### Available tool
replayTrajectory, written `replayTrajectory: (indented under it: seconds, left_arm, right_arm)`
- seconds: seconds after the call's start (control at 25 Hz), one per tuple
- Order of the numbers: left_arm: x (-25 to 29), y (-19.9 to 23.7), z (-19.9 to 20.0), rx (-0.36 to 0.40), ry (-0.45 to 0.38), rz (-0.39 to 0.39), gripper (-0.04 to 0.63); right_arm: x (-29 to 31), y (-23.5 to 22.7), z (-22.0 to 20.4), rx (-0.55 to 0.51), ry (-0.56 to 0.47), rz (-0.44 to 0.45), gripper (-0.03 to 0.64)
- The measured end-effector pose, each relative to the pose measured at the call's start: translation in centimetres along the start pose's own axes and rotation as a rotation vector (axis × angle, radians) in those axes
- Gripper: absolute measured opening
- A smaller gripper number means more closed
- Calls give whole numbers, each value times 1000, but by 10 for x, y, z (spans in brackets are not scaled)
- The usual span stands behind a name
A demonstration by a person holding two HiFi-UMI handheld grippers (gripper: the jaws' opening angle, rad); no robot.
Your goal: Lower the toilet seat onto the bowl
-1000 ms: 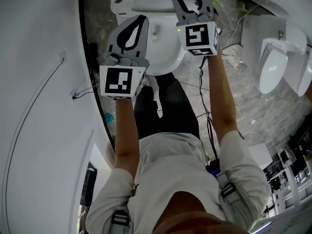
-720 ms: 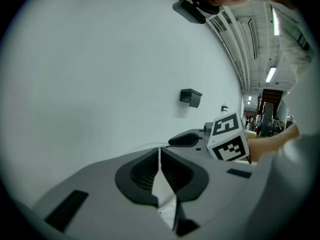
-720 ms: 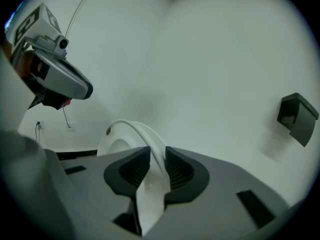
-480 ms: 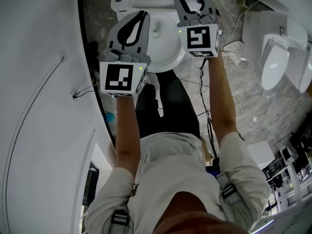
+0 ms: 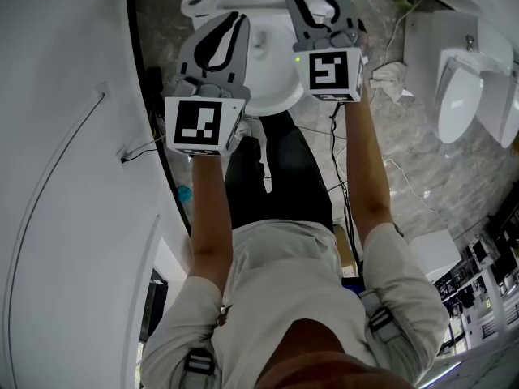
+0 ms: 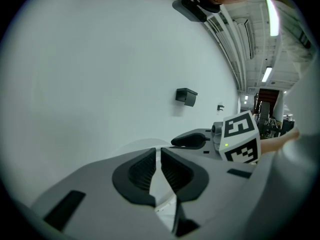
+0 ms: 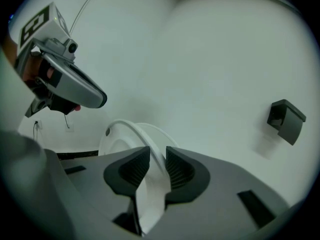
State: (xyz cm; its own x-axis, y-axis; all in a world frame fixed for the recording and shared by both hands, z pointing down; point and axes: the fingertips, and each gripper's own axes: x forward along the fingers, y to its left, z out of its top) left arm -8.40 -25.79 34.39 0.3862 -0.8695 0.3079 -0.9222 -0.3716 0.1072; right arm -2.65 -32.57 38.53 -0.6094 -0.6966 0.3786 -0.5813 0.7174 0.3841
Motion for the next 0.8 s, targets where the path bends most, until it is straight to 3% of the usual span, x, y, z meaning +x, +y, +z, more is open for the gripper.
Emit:
replayTrajectory:
  seconds: [0.8]
  left_arm:
    - [-21,-5,-28,77,30,0,31]
  right_arm:
    - [-48,37,-4,-17,18,2,123]
